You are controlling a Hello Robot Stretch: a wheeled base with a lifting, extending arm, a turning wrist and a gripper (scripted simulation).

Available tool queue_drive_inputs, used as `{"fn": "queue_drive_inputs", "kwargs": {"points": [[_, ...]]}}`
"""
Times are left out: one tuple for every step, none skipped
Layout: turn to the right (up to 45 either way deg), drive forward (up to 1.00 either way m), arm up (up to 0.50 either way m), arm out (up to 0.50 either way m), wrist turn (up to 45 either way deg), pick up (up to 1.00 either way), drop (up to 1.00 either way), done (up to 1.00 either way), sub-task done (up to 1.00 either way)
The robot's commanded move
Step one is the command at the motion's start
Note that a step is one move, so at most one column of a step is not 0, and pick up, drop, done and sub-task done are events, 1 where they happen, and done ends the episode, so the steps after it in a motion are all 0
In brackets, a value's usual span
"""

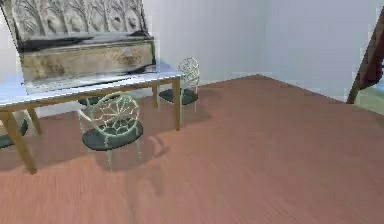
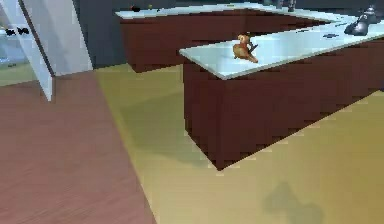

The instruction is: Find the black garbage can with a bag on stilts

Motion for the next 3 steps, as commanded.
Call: {"fn": "queue_drive_inputs", "kwargs": {"points": [[42.0, 0.00, 0.00, 0.00, 0.0, 0.00, 0.00, 0.00, 0.00], [0.0, 1.00, 0.00, 0.00, 0.0, 0.00, 0.00, 0.00, 0.00], [0.0, 1.00, 0.00, 0.00, 0.0, 0.00, 0.00, 0.00, 0.00]]}}
